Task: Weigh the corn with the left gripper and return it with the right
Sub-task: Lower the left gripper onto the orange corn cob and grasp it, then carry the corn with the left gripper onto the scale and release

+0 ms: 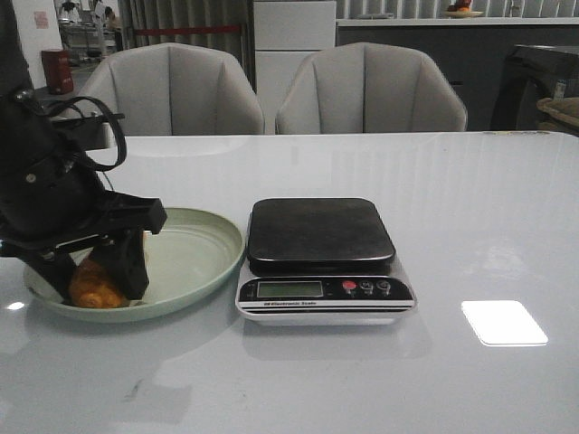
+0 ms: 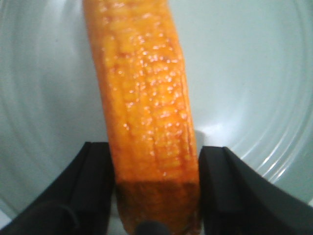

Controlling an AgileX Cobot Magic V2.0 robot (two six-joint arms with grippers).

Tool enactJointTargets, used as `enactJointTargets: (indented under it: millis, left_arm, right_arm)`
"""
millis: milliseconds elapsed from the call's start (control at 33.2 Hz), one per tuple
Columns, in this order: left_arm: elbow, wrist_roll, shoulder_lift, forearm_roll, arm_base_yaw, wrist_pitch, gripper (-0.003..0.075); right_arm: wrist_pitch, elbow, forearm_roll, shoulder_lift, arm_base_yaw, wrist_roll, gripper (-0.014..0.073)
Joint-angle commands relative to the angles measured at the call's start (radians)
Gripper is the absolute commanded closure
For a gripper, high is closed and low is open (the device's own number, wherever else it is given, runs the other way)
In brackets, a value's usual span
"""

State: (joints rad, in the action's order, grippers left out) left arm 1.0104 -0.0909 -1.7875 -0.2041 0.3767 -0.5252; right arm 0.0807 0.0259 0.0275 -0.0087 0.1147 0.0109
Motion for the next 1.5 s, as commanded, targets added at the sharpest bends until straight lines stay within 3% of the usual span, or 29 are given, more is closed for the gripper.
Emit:
enactJointTargets:
  millis: [0, 60, 241, 722, 992, 1053, 1293, 1474]
  left_arm:
    - [0.061, -0.001, 0.044, -0.038, 0.006, 0.014, 0.0548]
    - [0.101, -0.001, 0.044, -0.065, 0.006, 0.008, 0.0612]
    - [0.19, -0.001, 0.044, -0.189, 0.022, 0.026, 0.0596]
    - [0.382, -0.001, -0.043, -0.193, 0.214, 0.054, 0.0594]
    - [0.459, -0.001, -0.133, -0.233, 0.273, 0.053, 0.0587]
    - [0.459, -0.001, -0.147, -0.233, 0.274, 0.049, 0.0554]
    - [0.463, -0.001, -0.164, -0.246, 0.272, 0.037, 0.0205]
    - [0.538, 0.0, -0.156, -0.253, 0.272, -0.034, 0.0188]
  right_arm:
    - [-0.074, 0.01, 0.001, -0.02, -0.006, -0.005, 0.0417]
    - [-0.074, 0.01, 0.001, -0.02, -0.006, -0.005, 0.0417]
    - [-0.074, 0.01, 0.001, -0.02, -0.006, -0.005, 0.0418]
    - [-0.074, 0.01, 0.001, -0.02, -0.006, -0.005, 0.0418]
    - [-0.074, 0.01, 0.001, -0.02, -0.006, -0.005, 0.0418]
    - [-0.074, 0.01, 0.001, -0.02, -0.006, -0.005, 0.0418]
    - [-0.074, 0.01, 0.001, -0.02, -0.006, -0.005, 0.0418]
    - [-0.074, 0.01, 0.001, -0.02, -0.006, -0.005, 0.0418]
